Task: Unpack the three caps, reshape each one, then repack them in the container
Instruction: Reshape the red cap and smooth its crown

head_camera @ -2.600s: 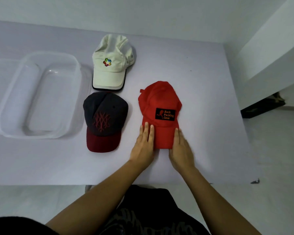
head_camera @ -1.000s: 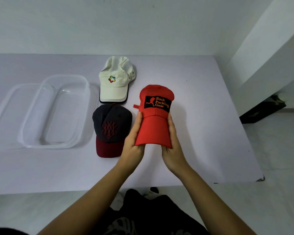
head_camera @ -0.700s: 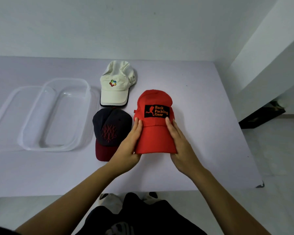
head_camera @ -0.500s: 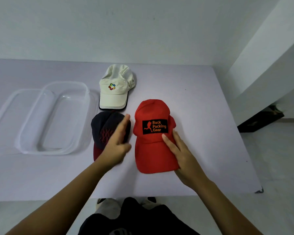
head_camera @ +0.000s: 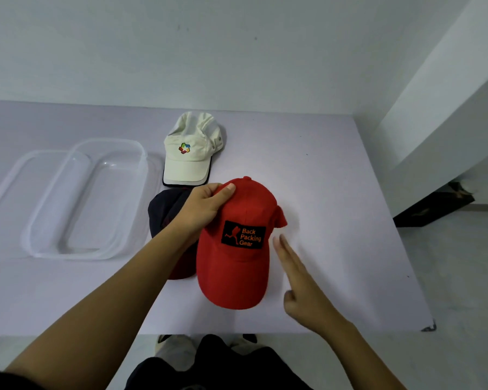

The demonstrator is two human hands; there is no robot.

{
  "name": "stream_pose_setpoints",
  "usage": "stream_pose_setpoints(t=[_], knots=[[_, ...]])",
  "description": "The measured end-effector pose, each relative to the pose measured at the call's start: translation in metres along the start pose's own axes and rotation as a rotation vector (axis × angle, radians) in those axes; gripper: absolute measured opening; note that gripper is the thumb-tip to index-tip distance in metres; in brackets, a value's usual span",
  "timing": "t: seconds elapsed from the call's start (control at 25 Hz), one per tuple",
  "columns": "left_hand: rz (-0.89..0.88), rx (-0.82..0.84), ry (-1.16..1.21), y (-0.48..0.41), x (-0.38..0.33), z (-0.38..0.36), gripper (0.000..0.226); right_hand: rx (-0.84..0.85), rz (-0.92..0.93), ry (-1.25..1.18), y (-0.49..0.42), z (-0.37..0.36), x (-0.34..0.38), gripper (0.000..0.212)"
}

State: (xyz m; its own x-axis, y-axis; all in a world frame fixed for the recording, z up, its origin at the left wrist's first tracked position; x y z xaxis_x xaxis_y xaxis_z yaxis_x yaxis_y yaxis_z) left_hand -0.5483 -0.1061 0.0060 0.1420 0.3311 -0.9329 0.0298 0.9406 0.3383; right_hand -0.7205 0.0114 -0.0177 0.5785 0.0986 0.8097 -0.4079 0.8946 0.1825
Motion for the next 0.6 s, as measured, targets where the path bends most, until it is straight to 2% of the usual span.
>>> stream_pose_setpoints(t=[0.12, 0.16, 0.32, 0.4, 0.48, 0.6], knots=[[-0.089, -0.018, -0.064, 0.005, -0.014, -0.010, 0.042, -0.366, -0.015, -0.279, -0.014, 0.052, 0.002, 0.056], [-0.115, -0.005, -0.069, 0.009, -0.020, -0.017, 0.041, -0.406, -0.054, -0.378, -0.023, 0.061, 0.003, 0.048], [-0.185, 0.018, 0.029, 0.019, -0.037, -0.047, 0.025, -0.240, -0.215, -0.932, -0.063, 0.044, 0.010, 0.060], [-0.177, 0.002, 0.098, 0.015, -0.033, -0.046, 0.025, -0.284, -0.207, -1.123, -0.070, 0.045, 0.008, 0.057], [-0.166, -0.070, -0.002, 0.004, -0.024, -0.032, 0.031, -0.329, -0.213, -1.185, -0.075, 0.049, -0.003, 0.047], [-0.051, -0.119, -0.298, -0.014, 0.007, -0.015, 0.037, -0.266, -0.357, -0.912, -0.076, 0.048, -0.026, 0.032]])
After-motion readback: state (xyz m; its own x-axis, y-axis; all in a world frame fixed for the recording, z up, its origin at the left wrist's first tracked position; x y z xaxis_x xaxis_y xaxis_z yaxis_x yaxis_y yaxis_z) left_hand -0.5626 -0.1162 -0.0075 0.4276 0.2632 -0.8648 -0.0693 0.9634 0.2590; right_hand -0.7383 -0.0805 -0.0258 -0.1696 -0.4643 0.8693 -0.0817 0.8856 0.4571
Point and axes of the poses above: each hand's wrist, its own y-axis away from the middle knuckle, its own z-axis out of the back of the hand, x = y × z, the point moved 10 cm from there along -y, towards the middle knuckle, and after that the axes turned 9 degrees about -y, right-handed, at the moved point
